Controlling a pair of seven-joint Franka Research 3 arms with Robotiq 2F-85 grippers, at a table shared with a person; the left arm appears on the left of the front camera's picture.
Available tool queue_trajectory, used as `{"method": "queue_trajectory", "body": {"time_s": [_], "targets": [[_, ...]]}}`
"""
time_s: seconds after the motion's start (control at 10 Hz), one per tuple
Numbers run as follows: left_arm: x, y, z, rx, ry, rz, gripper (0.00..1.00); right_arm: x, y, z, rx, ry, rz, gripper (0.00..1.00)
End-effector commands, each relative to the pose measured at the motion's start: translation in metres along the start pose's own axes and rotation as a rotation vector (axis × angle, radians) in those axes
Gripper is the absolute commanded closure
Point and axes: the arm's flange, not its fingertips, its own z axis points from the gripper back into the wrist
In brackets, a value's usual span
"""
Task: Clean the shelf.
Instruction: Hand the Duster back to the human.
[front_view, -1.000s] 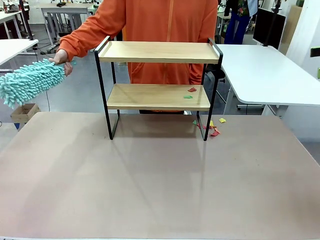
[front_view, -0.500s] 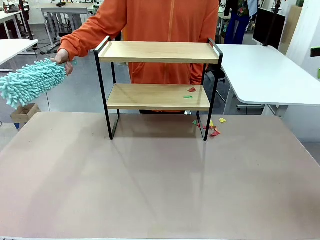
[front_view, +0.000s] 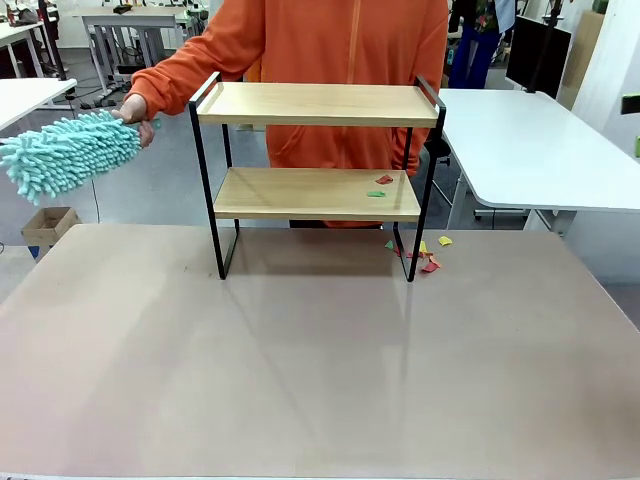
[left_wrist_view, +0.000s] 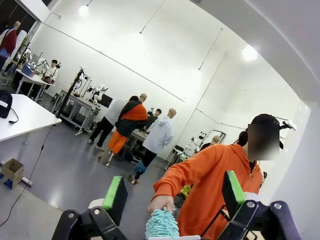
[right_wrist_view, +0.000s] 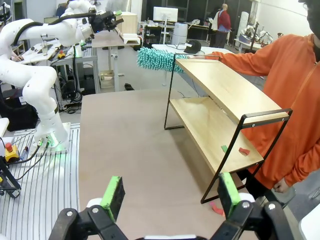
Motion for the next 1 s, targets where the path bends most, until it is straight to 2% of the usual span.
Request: {"method": "queue_trajectory", "body": {"time_s": [0.0, 0.9], "targets": [[0.0011, -0.0032, -0.0012, -0.001, 0.0, -0.015, 0.0, 0.0023, -0.0025, -0.0006, -0.002, -0.028, 0.017, 0.0], [0.0011, -0.0032, -0.0012, -0.001, 0.0, -0.015, 0.0, 0.0023, -0.0025, -0.0006, -0.002, -0.028, 0.017, 0.0]]}}
